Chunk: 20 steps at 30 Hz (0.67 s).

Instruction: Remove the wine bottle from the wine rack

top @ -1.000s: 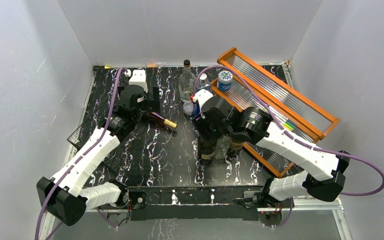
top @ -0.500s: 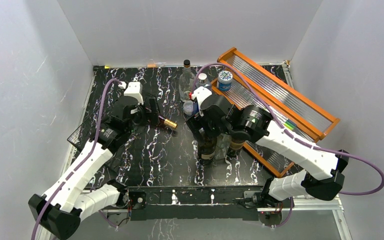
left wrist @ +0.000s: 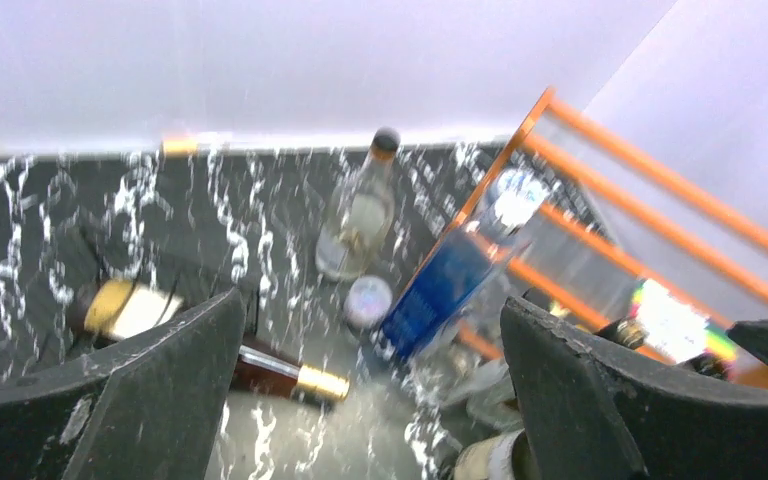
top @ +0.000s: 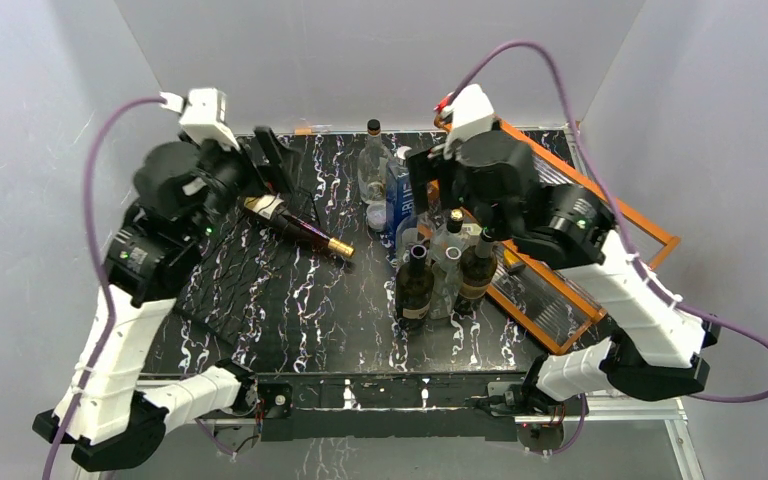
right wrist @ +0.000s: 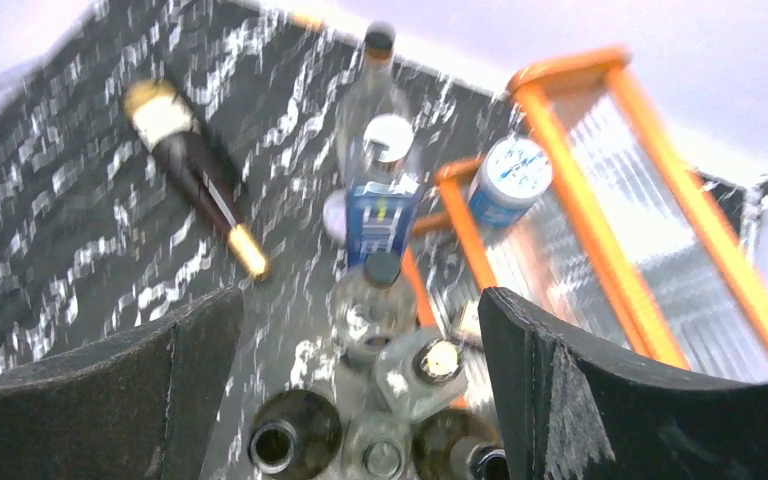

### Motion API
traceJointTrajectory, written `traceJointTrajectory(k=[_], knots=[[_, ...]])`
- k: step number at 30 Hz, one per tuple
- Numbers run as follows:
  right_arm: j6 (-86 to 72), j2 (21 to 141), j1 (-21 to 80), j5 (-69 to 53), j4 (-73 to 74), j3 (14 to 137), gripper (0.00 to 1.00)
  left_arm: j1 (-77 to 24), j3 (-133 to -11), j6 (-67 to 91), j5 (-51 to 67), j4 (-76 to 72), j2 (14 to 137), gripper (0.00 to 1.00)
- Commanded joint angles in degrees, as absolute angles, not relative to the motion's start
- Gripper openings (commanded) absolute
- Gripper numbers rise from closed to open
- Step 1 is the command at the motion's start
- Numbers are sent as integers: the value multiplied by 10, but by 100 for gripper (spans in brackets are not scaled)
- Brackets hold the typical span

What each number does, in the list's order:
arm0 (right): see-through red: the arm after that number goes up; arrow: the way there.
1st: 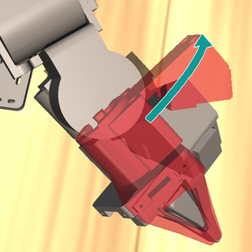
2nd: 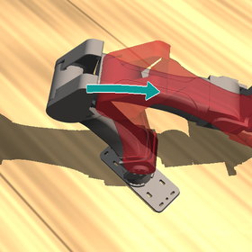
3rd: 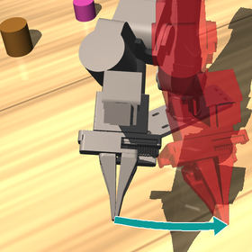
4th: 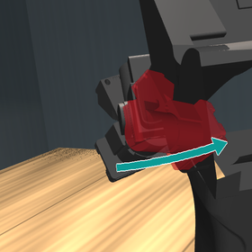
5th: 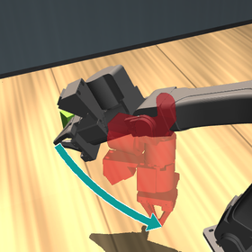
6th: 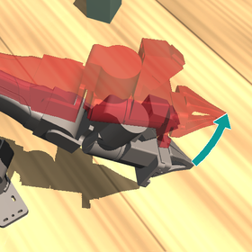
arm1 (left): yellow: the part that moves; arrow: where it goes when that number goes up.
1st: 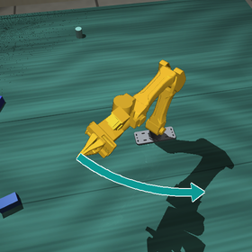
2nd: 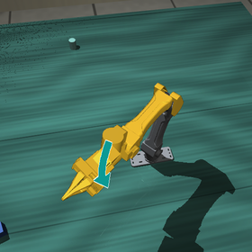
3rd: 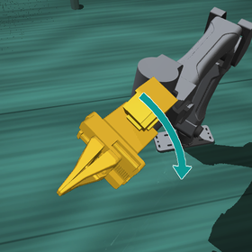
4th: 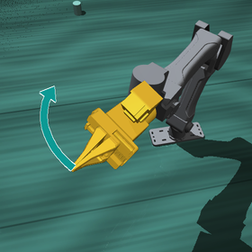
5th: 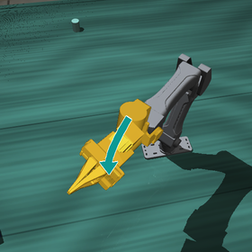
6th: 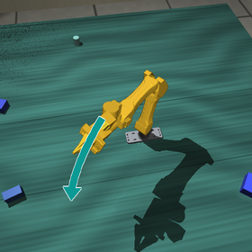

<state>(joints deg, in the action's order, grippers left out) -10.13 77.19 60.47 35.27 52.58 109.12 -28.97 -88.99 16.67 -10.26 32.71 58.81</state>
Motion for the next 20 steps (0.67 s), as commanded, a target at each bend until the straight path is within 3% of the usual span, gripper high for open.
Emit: traceJointTrajectory(k=[1, 5, 20], knots=[[-46, 724, 604, 458, 432, 1165, 98, -287, -1026, 145, -100, 338, 625, 98], [-18, 675, 603, 466, 383, 1171, 98, -287, -1085, 140, -91, 316, 638, 98], [5, 624, 603, 442, 339, 1104, 98, -287, -1036, 158, -106, 244, 621, 98]])
